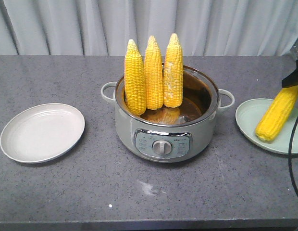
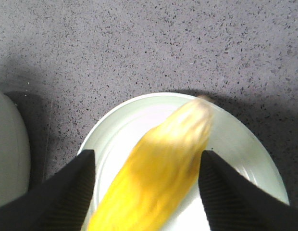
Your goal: Distribute corn equally
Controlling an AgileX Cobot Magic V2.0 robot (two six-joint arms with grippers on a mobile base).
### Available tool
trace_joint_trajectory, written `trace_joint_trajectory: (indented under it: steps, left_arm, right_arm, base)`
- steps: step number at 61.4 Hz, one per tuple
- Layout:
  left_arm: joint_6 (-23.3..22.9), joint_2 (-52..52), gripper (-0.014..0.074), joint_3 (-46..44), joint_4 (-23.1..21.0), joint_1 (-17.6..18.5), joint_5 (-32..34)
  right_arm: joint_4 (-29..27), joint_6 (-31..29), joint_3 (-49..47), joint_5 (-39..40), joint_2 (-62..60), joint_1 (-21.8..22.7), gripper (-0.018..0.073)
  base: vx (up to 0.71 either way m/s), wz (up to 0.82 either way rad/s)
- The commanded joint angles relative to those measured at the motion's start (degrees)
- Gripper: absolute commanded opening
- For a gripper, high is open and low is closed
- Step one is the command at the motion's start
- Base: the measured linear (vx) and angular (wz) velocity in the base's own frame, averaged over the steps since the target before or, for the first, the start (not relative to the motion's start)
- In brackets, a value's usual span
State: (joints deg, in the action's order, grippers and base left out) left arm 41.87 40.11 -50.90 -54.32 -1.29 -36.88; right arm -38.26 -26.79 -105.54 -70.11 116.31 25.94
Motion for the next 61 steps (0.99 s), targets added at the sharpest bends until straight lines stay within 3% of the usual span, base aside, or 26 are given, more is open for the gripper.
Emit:
trace_joint_trajectory:
  steps: [1,11,23,32,40,51,61]
  left_arm:
    - [-0.24,0.23,0.0440,-1.95,-2.08,0.41,2.80]
    - [-0.32,0.23,0.0440,-1.95,-2.08,0.41,2.62]
    - [-0.31,0.23,0.0440,-1.95,-2.08,0.41,2.42]
    - [-0.31,0.44,0.0440,-1.95,-3.84,0.41,2.84]
    - [0.27,2.18,0.0438,-2.35,-10.72,0.41,5.30]
    - [4.56,9.97,0.0438,-8.47,-12.16,0.41,5.03]
    - [6.18,21.72,0.0439,-20.41,-12.62,0.46,0.96]
  right_arm:
    - [-2.21,0.14,-1.90,1.16,-3.18,0.37,0.0472]
    - [-3.21,0.53,-1.90,1.48,-4.14,0.37,0.0471]
    - [-11.40,-1.11,-1.90,-0.68,-8.97,0.37,0.0411]
    - [-18.97,-6.26,-1.90,-3.79,-14.91,0.37,0.0206]
    - [-21.66,-9.30,-1.90,-3.79,-21.60,0.37,-0.0016]
    - [-22.05,-9.53,-1.90,-3.79,-30.23,0.37,-0.0008]
    - [-21.18,-9.53,-1.90,-3.79,-35.72,0.37,-0.0008]
  base:
    - [0.00,0.00]
    - [0.00,0.00]
    - [0.00,0.00]
    - [0.00,0.00]
    - [0.00,0.00]
    - [0.00,0.00]
    - [0.00,0.00]
